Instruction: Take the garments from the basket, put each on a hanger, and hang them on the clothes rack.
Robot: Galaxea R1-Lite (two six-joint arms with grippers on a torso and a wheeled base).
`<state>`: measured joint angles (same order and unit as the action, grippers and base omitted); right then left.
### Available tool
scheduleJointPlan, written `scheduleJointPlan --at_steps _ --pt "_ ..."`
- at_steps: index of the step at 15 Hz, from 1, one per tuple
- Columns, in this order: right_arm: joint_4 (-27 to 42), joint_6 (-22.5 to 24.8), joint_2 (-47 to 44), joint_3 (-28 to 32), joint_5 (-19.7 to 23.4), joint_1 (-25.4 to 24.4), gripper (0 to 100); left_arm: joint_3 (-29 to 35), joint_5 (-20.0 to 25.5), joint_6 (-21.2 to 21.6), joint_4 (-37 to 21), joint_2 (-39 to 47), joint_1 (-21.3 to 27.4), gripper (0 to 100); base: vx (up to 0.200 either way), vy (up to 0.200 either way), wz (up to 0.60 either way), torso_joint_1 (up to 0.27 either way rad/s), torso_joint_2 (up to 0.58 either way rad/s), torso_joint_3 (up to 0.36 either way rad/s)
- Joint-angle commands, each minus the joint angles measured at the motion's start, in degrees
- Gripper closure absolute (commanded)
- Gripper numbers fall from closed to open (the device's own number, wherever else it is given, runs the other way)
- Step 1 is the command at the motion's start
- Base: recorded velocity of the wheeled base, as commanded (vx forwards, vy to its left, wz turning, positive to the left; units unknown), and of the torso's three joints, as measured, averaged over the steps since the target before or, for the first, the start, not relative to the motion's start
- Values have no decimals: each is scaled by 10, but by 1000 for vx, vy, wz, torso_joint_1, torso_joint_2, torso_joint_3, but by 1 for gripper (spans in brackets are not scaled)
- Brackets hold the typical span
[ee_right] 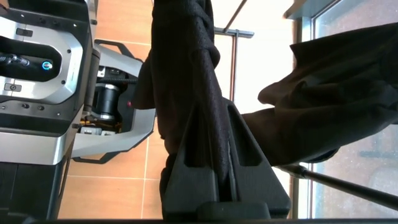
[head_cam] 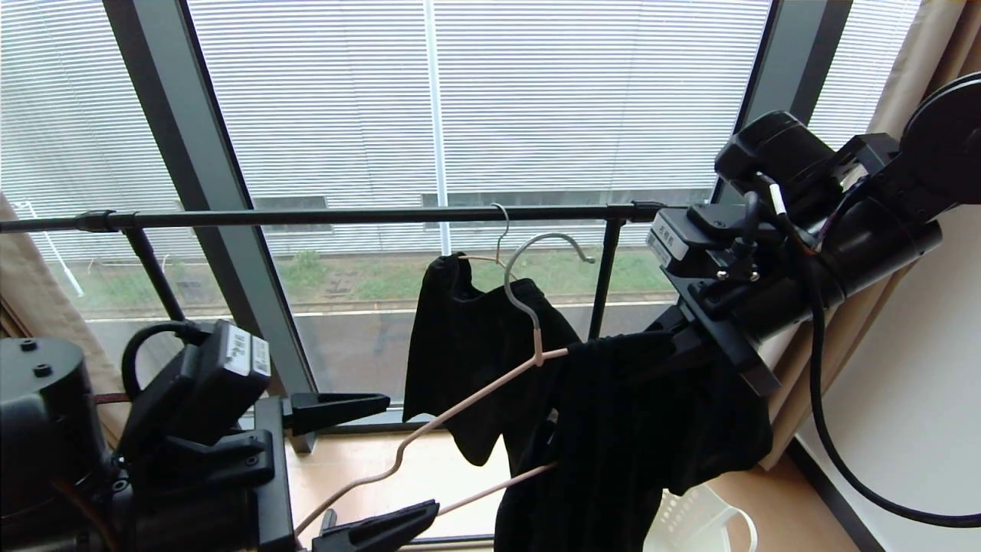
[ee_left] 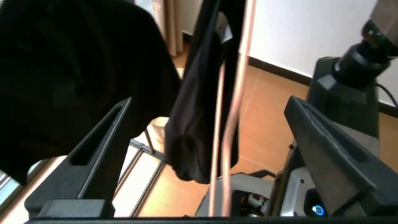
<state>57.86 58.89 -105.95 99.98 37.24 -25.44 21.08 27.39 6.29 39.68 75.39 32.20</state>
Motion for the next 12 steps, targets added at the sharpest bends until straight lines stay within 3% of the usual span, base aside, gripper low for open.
scheduleJointPlan --at_steps 1,5,6,8,11,12 --pt "-1 -9 5 16 -1 13 100 -31 0 -1 23 -22 -28 0 0 0 0 0 0 0" --pt "-2 -52 1 45 -7 26 100 -39 18 -4 37 -15 -57 0 0 0 0 0 0 0" --pt "-3 -66 0 56 -31 29 100 -39 57 -30 37 -13 -82 0 0 0 0 0 0 0" --pt "-3 -100 0 62 -38 29 100 -39 90 -64 39 -13 -106 0 0 0 0 0 0 0" --pt "-5 -127 5 58 -82 29 100 -39 94 -111 83 -7 -137 0 0 0 0 0 0 0" --pt "-3 -127 8 46 -85 29 100 -39 94 -145 120 3 -144 0 0 0 0 0 0 0"
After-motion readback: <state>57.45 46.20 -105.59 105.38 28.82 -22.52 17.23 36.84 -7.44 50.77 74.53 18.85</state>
